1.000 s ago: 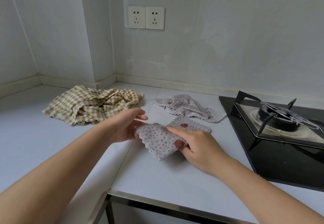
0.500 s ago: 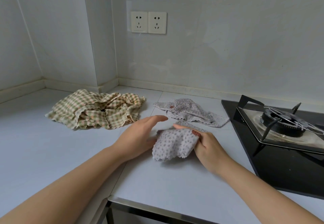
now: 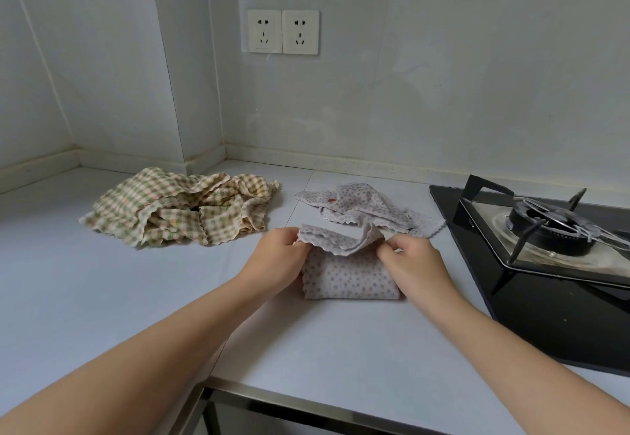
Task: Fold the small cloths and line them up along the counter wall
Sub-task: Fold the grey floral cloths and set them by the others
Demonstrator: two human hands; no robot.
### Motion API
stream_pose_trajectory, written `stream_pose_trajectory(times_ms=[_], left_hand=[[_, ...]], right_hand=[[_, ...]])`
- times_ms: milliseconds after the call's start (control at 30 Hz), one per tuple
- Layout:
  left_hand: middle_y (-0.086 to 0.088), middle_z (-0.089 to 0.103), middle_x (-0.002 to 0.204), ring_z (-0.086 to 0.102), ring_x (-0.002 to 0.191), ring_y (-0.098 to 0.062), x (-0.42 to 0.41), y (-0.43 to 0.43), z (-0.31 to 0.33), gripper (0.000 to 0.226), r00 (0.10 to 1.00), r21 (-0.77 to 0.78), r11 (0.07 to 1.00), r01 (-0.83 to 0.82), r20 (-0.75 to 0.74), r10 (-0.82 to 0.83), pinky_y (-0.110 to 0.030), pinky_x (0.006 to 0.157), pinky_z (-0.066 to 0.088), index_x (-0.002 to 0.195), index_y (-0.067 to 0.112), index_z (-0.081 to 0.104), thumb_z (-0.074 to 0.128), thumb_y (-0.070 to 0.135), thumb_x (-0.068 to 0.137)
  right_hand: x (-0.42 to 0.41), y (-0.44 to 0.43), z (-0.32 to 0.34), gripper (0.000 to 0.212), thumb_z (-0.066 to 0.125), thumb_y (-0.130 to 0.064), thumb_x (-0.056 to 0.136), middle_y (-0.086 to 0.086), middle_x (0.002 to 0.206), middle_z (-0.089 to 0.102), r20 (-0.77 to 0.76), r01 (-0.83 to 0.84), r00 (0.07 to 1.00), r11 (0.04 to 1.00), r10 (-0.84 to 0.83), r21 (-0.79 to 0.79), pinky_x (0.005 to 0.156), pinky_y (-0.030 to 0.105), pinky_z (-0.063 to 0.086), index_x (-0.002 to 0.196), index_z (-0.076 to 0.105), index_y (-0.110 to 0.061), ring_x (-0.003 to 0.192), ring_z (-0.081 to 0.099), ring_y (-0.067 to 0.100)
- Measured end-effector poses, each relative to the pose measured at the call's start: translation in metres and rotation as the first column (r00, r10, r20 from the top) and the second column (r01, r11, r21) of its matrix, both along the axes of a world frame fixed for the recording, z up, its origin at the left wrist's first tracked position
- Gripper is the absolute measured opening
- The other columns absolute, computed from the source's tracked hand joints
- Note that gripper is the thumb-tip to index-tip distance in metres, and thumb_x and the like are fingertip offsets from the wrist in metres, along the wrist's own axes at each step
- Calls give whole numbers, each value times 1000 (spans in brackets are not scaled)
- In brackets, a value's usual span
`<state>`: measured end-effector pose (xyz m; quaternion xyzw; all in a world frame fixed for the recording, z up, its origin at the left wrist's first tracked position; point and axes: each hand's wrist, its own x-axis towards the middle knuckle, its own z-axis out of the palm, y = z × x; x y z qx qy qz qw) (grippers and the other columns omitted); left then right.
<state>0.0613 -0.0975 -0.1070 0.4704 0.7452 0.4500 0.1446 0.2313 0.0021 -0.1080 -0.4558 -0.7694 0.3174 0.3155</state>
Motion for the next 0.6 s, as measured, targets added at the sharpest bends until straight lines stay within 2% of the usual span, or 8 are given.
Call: stream_pose_trajectory(times_ms=[67, 167, 267, 333, 400, 467, 533, 600], left_hand=[[-6, 62, 79, 55, 74, -20, 4, 0, 2, 18, 994, -73, 997, -38, -109, 30, -28, 61, 39, 85, 11, 60, 44, 18, 91], [-2, 63, 81, 60, 78, -23, 9, -2, 3, 11, 976, -129, 988, -91, -209, 62, -30, 63, 44, 93, 19, 56, 46, 20, 86], [-3, 63, 81, 59, 76, -22, 12, -2, 4, 13, 969, -108, 991, -78, -242, 50, -31, 61, 42, 90, 17, 58, 47, 23, 86], [-3, 62, 77, 57, 72, -22, 12, -3, 3, 15, 972, -74, 995, -61, -229, 43, -32, 61, 42, 88, 14, 57, 46, 25, 89], [-1, 58, 69, 54, 65, -20, 14, -4, 2, 18, 975, -22, 999, -43, -217, 37, -33, 59, 41, 87, 14, 56, 46, 28, 92], [-4, 58, 73, 55, 69, -22, 15, -3, 3, 22, 976, 62, 997, -37, -210, 49, -35, 64, 42, 88, 10, 57, 49, 30, 93], [-3, 56, 82, 55, 74, -18, 16, -2, 7, 26, 984, 130, 991, -14, -173, 37, -32, 65, 40, 85, 6, 56, 51, 30, 94], [7, 52, 72, 49, 62, -9, 18, -2, 11, 29, 999, 182, 983, 12, -32, -6, -24, 58, 35, 76, 7, 52, 52, 29, 94]], right_hand=[[1, 0, 0, 18, 57, -30, 83, -3, 61, 60, 94, 21, 995, 1000, -22, 16, 64, 31, 44, 70, 60, -18, 69, 57, 22], [3, -2, 0, 6, 58, -31, 81, -9, 70, 64, 214, -7, 977, 995, -14, 98, 67, 32, 46, 82, 53, -27, 76, 60, 20], [4, -7, 0, 16, 59, -27, 79, -10, 74, 62, 195, -94, 979, 980, 59, 176, 69, 34, 47, 91, 49, -31, 75, 59, 18], [3, -9, 1, 9, 59, -30, 81, -10, 76, 61, 172, -111, 983, 963, 70, 245, 69, 34, 47, 85, 52, -28, 74, 57, 18], [1, -9, 1, 18, 59, -28, 83, -5, 66, 56, 91, -114, 992, 951, 92, 288, 65, 33, 43, 72, 50, -17, 66, 52, 19], [0, -6, 3, 30, 58, -20, 86, -1, 56, 46, -37, -111, 992, 961, 124, 252, 59, 31, 36, 63, 42, -11, 58, 44, 17], [2, -4, 7, 33, 59, -20, 87, 0, 53, 41, -147, -131, 977, 980, 153, 148, 56, 29, 30, 61, 40, -14, 55, 37, 14], [3, -2, 10, 30, 58, -27, 85, 3, 56, 46, -274, -199, 942, 980, 192, 5, 59, 30, 36, 60, 43, -18, 58, 44, 16]])
